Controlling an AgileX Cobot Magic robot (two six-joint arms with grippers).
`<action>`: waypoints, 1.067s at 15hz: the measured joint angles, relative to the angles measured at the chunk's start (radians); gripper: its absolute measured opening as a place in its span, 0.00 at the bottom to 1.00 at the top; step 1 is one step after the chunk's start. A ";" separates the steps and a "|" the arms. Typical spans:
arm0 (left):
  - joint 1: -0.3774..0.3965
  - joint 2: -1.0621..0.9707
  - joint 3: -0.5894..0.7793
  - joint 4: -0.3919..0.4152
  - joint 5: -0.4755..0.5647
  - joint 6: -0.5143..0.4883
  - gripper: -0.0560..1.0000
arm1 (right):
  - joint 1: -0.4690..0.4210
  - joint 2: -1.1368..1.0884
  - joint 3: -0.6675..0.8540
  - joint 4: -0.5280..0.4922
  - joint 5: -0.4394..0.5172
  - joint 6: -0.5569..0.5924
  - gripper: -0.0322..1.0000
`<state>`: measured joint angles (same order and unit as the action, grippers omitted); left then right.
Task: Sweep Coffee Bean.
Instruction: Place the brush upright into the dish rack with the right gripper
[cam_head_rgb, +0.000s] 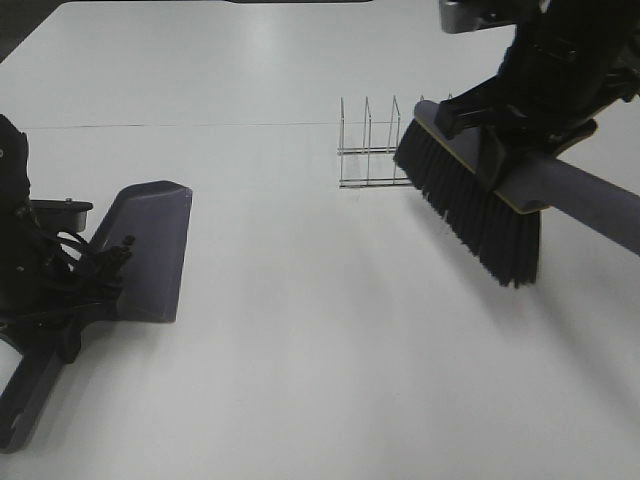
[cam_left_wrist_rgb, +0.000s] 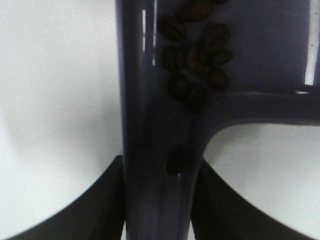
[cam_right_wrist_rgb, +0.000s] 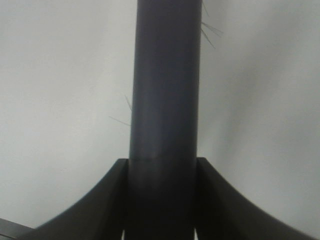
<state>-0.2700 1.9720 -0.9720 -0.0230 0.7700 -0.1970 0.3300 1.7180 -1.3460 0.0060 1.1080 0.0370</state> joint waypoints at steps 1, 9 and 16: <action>0.000 0.000 0.000 -0.003 0.000 0.000 0.37 | -0.048 -0.019 0.016 0.000 0.006 0.002 0.33; 0.000 0.000 0.000 -0.029 -0.009 -0.037 0.37 | -0.282 -0.026 0.057 -0.006 -0.066 0.001 0.33; 0.000 0.000 0.000 -0.039 -0.008 -0.088 0.37 | -0.282 0.134 0.014 -0.006 -0.118 0.025 0.33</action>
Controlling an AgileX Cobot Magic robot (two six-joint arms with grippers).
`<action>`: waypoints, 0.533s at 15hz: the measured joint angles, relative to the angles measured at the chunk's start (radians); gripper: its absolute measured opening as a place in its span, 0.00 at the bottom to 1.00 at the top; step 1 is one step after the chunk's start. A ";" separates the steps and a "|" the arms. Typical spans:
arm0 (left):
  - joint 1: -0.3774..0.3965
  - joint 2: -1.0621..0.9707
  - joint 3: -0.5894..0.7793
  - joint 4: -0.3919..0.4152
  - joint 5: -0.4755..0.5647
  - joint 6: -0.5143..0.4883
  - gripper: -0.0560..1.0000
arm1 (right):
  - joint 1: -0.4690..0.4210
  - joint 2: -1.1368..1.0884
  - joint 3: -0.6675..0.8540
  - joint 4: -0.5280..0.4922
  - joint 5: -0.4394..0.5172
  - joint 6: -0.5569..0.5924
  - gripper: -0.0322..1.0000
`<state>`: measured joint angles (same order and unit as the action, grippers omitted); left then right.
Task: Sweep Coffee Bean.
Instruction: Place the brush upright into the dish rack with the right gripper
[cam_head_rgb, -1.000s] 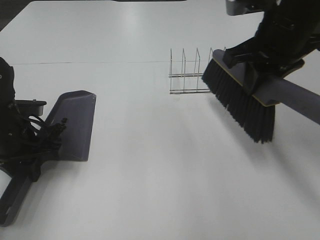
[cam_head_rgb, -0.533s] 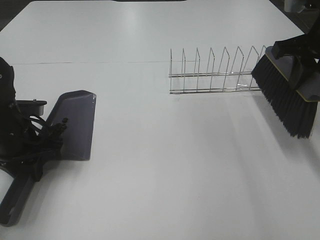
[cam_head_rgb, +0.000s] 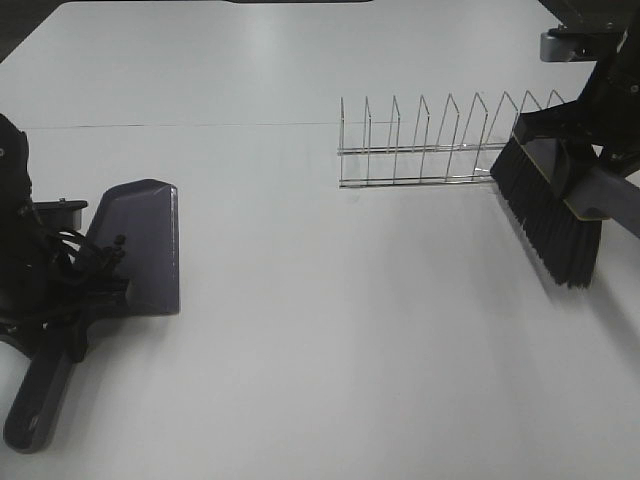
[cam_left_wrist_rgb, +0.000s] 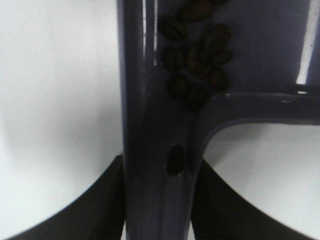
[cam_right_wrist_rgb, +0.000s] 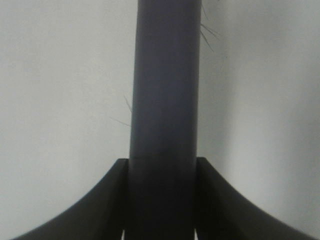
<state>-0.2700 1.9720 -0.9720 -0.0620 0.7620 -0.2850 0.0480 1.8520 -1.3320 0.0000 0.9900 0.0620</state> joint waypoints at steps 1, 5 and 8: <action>0.000 0.000 0.000 -0.001 0.000 0.000 0.37 | 0.000 0.051 -0.042 -0.013 -0.009 0.001 0.33; 0.000 0.000 0.000 -0.001 0.000 0.001 0.37 | 0.000 0.117 -0.128 -0.048 -0.007 0.026 0.33; 0.000 0.000 0.000 -0.001 0.000 0.002 0.37 | 0.000 0.133 -0.148 -0.045 0.015 0.026 0.33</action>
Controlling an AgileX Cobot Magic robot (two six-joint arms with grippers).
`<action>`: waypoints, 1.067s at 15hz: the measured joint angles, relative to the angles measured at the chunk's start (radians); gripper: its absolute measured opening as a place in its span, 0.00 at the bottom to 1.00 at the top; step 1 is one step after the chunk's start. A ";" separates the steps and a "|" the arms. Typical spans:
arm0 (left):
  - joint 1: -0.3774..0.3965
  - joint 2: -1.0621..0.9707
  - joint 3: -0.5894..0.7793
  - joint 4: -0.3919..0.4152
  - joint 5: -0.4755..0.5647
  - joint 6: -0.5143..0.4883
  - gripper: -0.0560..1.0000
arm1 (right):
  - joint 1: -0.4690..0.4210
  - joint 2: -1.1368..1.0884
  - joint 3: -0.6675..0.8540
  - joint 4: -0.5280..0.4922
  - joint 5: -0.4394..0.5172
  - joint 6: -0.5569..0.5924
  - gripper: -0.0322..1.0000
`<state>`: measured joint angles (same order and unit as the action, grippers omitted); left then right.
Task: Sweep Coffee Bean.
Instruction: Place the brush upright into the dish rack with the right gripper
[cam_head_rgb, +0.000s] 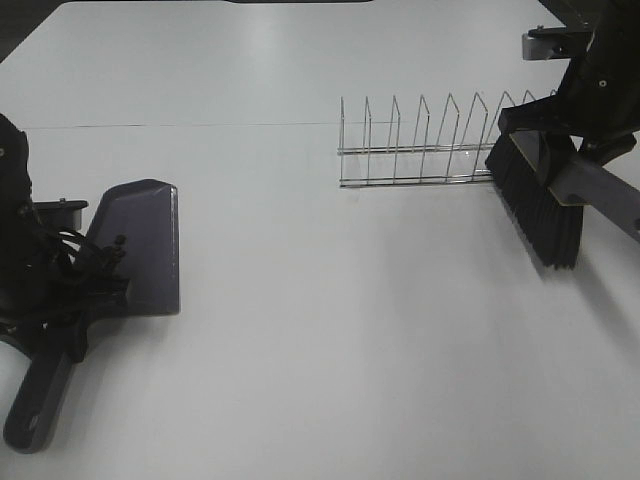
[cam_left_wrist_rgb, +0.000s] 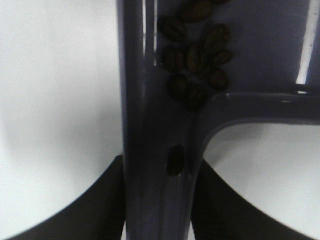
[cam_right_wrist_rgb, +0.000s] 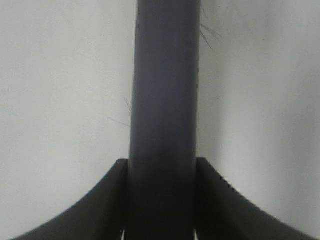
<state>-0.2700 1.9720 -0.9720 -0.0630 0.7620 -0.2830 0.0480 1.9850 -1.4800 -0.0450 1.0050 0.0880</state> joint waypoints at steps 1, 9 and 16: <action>0.000 0.000 0.000 0.000 0.000 0.000 0.37 | 0.001 0.007 -0.003 0.001 -0.002 0.000 0.33; 0.000 0.000 0.000 -0.001 -0.001 0.000 0.37 | 0.013 0.036 -0.025 -0.007 -0.113 0.000 0.33; 0.000 0.000 0.000 -0.015 0.000 0.001 0.37 | 0.013 0.223 -0.301 -0.039 -0.020 -0.005 0.33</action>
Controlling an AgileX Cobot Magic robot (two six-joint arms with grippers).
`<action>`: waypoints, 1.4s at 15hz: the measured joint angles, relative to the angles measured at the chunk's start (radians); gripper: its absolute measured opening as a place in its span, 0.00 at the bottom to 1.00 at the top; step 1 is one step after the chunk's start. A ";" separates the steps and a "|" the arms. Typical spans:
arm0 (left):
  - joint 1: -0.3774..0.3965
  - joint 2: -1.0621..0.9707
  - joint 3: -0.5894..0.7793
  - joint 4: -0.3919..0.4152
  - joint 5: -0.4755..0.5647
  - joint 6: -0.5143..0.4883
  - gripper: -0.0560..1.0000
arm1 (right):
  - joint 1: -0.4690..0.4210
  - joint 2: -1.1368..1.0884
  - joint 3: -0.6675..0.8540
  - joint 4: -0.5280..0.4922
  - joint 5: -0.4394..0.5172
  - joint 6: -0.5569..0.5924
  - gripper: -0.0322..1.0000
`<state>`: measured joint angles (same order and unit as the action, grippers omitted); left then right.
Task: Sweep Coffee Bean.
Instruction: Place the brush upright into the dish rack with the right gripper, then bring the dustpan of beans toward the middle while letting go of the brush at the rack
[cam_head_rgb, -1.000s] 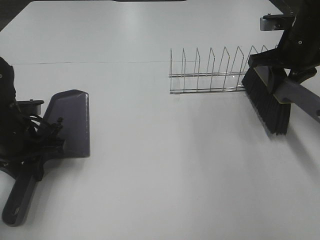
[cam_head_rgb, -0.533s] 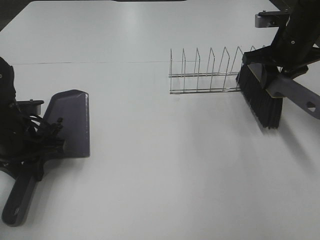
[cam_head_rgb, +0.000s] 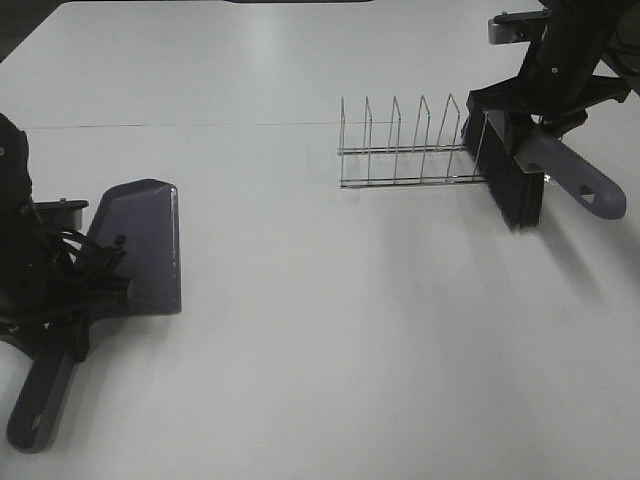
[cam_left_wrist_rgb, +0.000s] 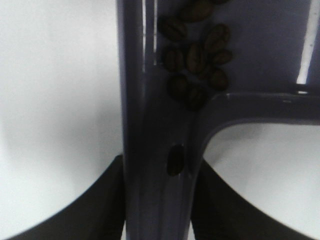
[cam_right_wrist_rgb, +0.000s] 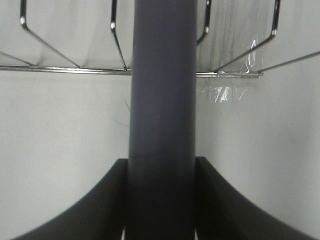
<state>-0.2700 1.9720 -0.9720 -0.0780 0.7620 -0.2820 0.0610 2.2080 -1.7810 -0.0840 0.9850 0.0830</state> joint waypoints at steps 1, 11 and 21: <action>0.000 0.000 0.000 -0.002 0.000 0.000 0.37 | 0.000 0.001 -0.003 0.000 0.001 0.005 0.33; 0.000 0.000 0.000 -0.012 -0.004 0.000 0.37 | 0.002 0.015 -0.008 0.027 -0.010 0.092 0.33; 0.000 0.000 0.000 -0.015 -0.008 0.029 0.37 | -0.001 -0.026 -0.008 0.022 -0.001 0.082 0.66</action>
<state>-0.2700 1.9720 -0.9720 -0.0930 0.7540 -0.2530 0.0600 2.1820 -1.7890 -0.0620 0.9840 0.1650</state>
